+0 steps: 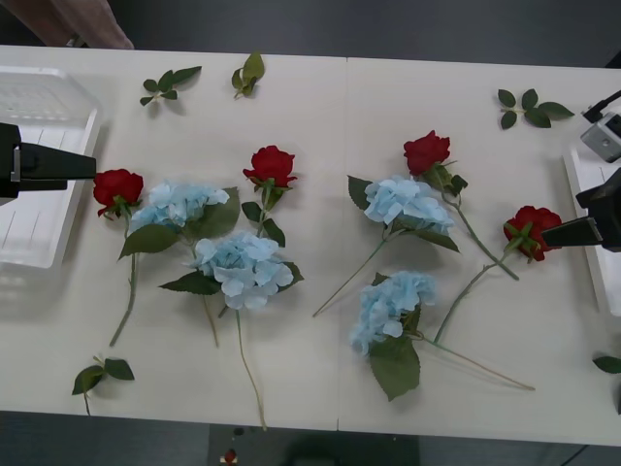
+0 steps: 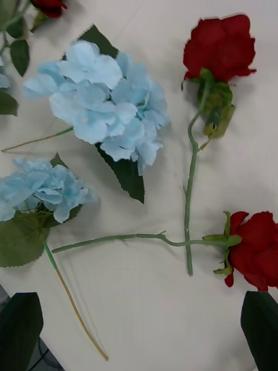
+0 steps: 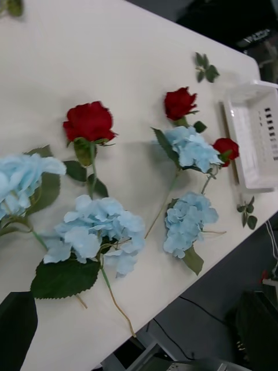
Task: Put the red flowers into the right box and the blue flowers into the left box
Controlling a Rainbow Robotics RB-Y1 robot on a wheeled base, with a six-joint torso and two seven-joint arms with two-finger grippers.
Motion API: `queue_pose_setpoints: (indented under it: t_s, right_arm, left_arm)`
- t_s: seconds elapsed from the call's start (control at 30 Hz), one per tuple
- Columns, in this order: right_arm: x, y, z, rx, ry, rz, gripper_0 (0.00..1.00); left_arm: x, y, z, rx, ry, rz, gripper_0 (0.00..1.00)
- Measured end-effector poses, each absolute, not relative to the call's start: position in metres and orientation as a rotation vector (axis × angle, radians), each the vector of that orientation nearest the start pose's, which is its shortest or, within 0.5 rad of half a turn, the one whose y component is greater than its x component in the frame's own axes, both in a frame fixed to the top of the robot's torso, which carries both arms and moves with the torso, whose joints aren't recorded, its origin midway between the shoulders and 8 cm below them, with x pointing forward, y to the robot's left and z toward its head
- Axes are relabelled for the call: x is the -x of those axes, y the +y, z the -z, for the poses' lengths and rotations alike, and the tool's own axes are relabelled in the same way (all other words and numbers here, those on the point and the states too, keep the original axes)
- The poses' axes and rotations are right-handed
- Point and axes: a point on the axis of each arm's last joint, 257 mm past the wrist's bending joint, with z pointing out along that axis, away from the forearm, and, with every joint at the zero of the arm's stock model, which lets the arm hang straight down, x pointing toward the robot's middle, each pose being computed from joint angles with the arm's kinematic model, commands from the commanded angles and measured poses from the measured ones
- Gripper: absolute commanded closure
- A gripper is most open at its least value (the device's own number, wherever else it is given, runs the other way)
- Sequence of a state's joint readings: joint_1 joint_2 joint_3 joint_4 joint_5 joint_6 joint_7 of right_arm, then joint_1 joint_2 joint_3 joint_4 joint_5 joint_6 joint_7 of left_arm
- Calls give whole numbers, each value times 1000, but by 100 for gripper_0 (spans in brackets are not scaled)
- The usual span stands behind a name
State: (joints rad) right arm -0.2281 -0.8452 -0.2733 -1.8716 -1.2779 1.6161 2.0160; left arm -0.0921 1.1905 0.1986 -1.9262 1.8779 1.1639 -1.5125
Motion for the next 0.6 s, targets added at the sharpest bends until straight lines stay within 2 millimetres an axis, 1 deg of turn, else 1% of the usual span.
queue_pose_setpoints:
  t_s: [0.07,0.1,0.2,0.23,0.3,0.4,0.47,0.53,0.6]
  right_arm:
    - [-420,-316,167,791,2422,-325,0]
    - [-420,-318,172,706,2467,-329,0]
    - [-421,-325,184,429,2581,-348,0]
    - [-421,-326,188,366,2603,-346,0]
    - [-422,-331,194,291,2631,-319,0]
    - [-424,-335,204,194,2660,-285,0]
    - [-424,-335,212,39,2684,-292,0]
    - [-425,-334,220,-126,2699,-305,0]
    - [-428,-332,226,-248,2694,-309,0]
  left_arm:
    - [-410,269,76,-155,2362,926,0]
    - [-413,276,80,-102,2377,914,0]
    - [-420,300,97,-21,2407,845,0]
    - [-422,310,104,1,2419,814,0]
    - [-423,327,118,63,2444,765,0]
    - [-423,350,135,218,2483,722,0]
    - [-422,364,144,291,2511,677,0]
    - [-423,376,150,310,2517,633,0]
    - [-424,387,156,329,2524,592,0]
